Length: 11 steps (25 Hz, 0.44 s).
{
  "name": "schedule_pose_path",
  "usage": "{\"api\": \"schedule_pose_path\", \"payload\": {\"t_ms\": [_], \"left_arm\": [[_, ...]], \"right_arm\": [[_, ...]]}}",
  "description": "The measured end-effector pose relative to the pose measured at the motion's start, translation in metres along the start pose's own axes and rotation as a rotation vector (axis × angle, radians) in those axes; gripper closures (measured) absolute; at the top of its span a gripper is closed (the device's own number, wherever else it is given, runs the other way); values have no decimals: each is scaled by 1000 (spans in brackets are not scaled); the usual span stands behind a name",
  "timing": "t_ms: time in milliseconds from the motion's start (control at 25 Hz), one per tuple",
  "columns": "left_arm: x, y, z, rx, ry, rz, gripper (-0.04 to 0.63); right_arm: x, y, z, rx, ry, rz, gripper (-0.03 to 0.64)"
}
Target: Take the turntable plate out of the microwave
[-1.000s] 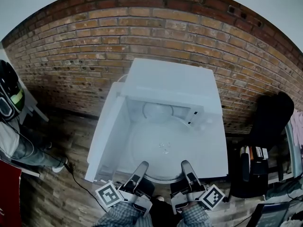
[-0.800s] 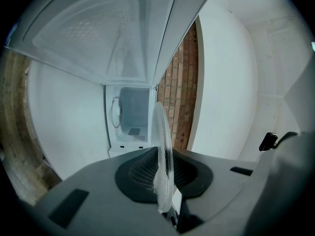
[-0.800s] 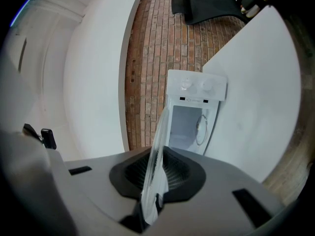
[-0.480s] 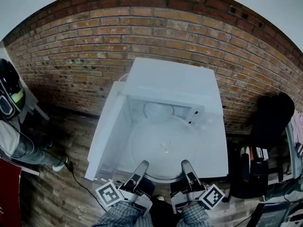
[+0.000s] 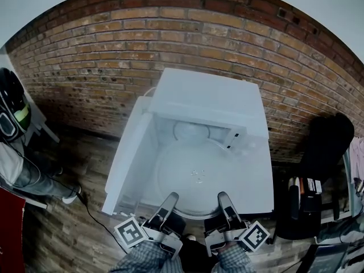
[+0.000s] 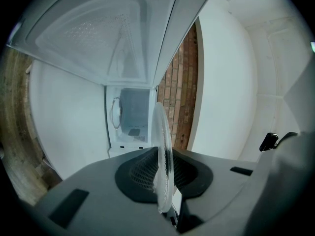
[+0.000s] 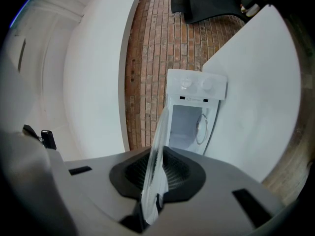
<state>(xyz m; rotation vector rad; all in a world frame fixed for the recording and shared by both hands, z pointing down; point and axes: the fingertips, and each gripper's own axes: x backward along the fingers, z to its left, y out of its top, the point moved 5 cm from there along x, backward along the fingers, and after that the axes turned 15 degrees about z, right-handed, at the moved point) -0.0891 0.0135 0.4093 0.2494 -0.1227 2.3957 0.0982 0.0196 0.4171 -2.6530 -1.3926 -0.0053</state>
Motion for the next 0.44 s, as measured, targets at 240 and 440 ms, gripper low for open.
{"api": "schedule_pose_path", "payload": {"t_ms": [240,440], "left_arm": [[1,-1,1,0,4,5,551],[1,0,3,15,2,0,551]], "right_arm": [[2,-1,-1,-8,0,-5,569],[1,0,-2,1,1,-1,569]]}}
